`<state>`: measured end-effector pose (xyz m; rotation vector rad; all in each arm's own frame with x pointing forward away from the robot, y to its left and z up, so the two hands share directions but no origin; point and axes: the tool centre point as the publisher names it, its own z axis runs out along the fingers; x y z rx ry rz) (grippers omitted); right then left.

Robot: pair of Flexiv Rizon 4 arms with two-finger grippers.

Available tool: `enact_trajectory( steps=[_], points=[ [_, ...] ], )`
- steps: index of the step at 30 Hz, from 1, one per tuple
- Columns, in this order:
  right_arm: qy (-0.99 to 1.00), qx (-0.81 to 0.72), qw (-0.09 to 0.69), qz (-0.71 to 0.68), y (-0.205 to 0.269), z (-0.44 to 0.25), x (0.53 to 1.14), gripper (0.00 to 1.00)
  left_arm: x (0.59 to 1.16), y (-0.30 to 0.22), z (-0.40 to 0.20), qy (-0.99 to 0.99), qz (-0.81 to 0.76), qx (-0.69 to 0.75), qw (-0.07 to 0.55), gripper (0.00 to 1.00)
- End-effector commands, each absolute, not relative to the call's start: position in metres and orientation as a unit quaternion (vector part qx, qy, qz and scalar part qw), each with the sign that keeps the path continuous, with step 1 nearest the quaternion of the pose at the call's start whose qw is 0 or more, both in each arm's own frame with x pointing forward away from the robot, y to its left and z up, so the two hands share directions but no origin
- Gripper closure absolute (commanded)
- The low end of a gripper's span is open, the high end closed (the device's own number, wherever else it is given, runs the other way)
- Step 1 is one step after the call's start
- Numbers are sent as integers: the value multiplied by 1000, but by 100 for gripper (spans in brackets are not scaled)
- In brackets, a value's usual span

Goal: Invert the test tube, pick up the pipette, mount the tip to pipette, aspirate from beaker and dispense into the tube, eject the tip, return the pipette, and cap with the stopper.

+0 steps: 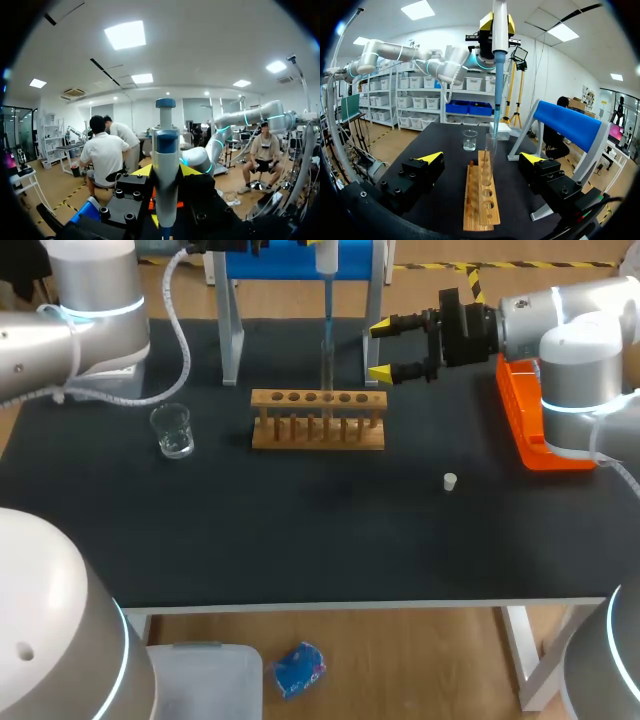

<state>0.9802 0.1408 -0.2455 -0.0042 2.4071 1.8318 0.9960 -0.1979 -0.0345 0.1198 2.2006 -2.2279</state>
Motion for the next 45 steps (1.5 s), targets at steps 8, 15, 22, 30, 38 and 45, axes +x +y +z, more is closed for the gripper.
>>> enact_trajectory(
  steps=[8, 15, 22, 30, 38, 45],
  points=[
    [795, -2, 58, 604, 140, -245, 980, 0, 996, -194, -46, 700, -713, 31, 4, 100],
    [795, -2, 58, 604, 140, -245, 980, 0, 998, -195, -50, 702, -712, 31, 3, 100],
    [795, -2, 58, 604, 140, -245, 980, 0, 1000, -197, -55, 704, -710, 33, 3, 100],
    [795, -2, 58, 604, 140, -245, 980, 0, 1000, -197, -59, 705, -708, 33, 4, 100],
    [795, -2, 58, 604, 140, -245, 980, 0, 1000, -199, -64, 704, -709, 34, 4, 100],
    [795, -2, 58, 604, 140, -245, 980, 0, 1000, -196, -67, 706, -708, 30, 7, 100]
  ],
)
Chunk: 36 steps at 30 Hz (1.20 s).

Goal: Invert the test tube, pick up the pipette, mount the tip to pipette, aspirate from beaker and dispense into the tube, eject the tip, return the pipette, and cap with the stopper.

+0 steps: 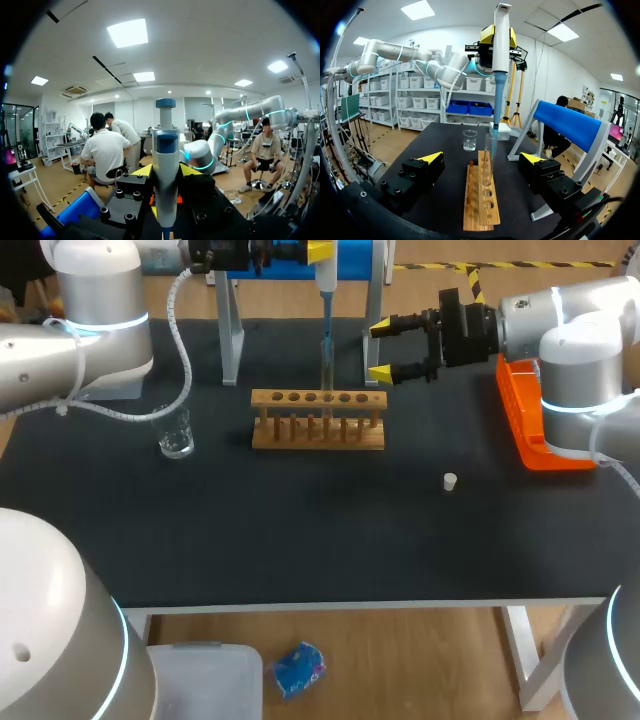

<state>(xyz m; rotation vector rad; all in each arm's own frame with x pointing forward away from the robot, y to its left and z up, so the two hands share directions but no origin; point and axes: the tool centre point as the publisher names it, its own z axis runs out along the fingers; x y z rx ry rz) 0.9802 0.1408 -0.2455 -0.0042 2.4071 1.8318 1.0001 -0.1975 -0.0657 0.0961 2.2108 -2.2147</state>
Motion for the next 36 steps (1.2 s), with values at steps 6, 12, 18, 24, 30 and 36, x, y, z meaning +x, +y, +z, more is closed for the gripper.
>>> enact_trajectory(
  steps=[6, 12, 18, 24, 30, 36],
  points=[
    [795, -2, 58, 604, 140, -245, 980, 0, 999, -196, -70, 705, -709, 28, 8, 100],
    [795, -2, 58, 604, 140, -245, 980, 0, 999, -197, -72, 705, -709, 30, 9, 100],
    [795, -2, 58, 604, 140, -245, 980, 0, 998, -197, -75, 704, -709, 29, 11, 100],
    [795, -2, 58, 604, 140, -245, 980, 0, 998, -198, -76, 704, -709, 29, 11, 100],
    [795, -2, 58, 604, 140, -245, 980, 0, 998, -197, -77, 702, -712, 28, 11, 100],
    [795, -2, 58, 604, 140, -245, 980, 0, 997, -197, -80, 702, -712, 26, 10, 100]
  ],
)
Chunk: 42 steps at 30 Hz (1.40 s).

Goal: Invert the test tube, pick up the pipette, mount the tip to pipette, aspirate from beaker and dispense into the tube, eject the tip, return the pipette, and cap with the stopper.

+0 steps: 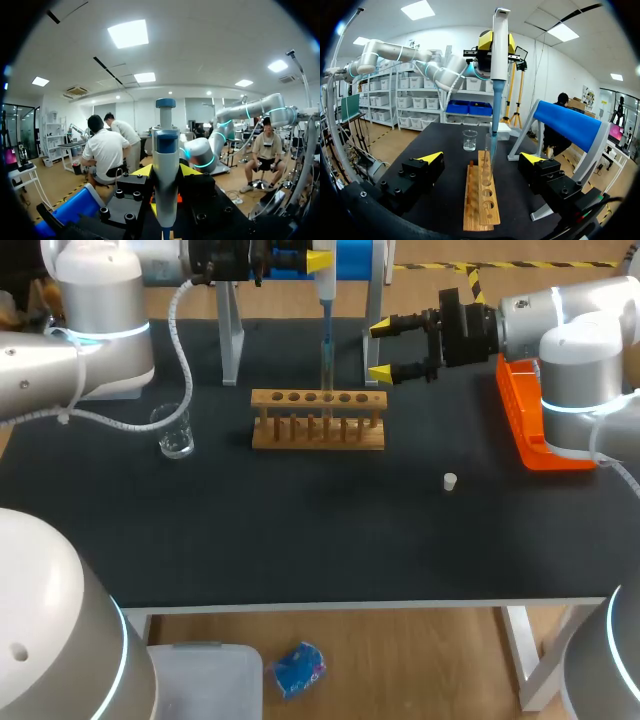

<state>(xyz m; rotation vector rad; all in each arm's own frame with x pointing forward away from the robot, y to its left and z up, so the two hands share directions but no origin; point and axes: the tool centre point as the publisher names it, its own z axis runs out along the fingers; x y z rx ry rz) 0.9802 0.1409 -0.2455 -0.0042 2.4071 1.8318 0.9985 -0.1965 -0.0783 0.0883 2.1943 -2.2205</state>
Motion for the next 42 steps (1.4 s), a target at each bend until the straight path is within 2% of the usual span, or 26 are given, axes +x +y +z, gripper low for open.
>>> enact_trajectory(
  steps=[1, 42],
  points=[
    [795, -2, 58, 604, 140, -245, 980, 0, 997, -196, -80, 702, -712, 25, 9, 100],
    [795, -2, 58, 604, 140, -245, 980, 0, 998, -198, -86, 705, -709, 18, 5, 100]
  ],
)
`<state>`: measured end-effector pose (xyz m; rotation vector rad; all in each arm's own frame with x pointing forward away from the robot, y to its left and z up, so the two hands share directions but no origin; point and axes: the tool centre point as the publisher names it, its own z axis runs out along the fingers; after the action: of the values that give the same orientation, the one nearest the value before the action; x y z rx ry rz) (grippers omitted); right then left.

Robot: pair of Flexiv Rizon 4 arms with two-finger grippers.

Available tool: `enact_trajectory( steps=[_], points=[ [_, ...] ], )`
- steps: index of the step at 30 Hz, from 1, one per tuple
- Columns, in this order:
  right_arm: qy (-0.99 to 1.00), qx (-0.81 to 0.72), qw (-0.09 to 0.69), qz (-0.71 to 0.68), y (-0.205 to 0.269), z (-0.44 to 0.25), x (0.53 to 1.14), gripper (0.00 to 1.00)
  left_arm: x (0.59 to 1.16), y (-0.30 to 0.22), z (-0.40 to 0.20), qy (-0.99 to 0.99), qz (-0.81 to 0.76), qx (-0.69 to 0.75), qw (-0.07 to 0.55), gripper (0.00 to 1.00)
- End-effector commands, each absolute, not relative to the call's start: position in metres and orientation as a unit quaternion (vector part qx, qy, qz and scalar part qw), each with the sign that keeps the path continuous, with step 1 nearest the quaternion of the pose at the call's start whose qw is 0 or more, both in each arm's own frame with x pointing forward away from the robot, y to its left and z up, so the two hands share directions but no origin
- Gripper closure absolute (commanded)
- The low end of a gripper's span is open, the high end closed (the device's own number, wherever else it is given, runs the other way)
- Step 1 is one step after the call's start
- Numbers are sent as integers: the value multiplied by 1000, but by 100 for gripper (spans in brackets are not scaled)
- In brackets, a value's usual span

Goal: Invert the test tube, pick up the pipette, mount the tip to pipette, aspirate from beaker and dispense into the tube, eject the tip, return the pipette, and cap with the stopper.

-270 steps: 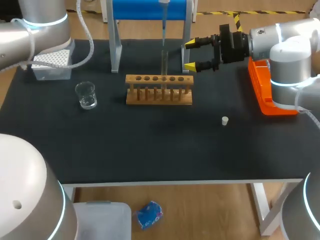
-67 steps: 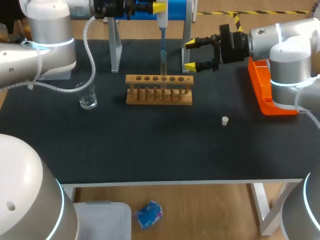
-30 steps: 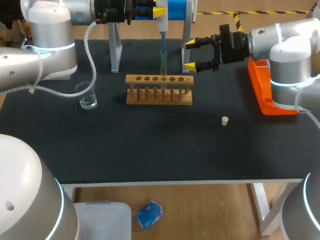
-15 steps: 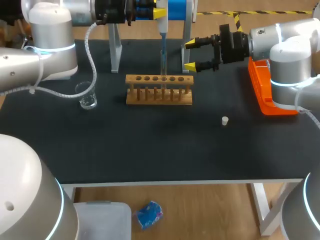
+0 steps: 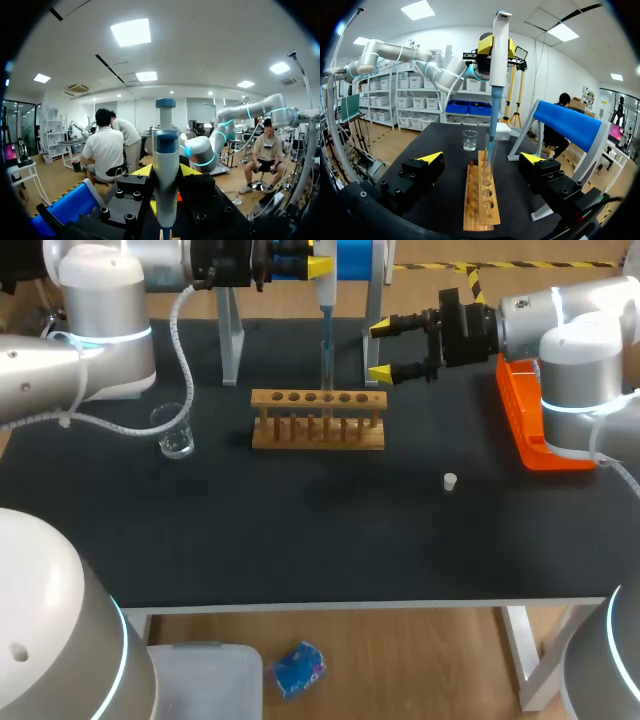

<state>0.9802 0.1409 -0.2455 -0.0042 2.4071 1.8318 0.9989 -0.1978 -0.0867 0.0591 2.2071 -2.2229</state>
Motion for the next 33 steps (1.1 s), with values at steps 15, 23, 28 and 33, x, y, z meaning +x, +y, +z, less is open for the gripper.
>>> enact_trajectory(
  steps=[15, 23, 28, 33],
  points=[
    [816, -14, 118, 565, 58, -209, 939, 0, 998, -198, -86, 705, -709, 18, 5, 100],
    [826, -11, 159, 541, 14, -182, 936, 0, 998, -198, -86, 705, -709, 18, 5, 100],
    [823, -6, 174, 540, 2, -170, 939, 0, 998, -198, -86, 705, -709, 18, 5, 100],
    [817, -1, 185, 547, 3, -148, 947, 0, 998, -198, -86, 705, -709, 18, 5, 100]
  ],
)
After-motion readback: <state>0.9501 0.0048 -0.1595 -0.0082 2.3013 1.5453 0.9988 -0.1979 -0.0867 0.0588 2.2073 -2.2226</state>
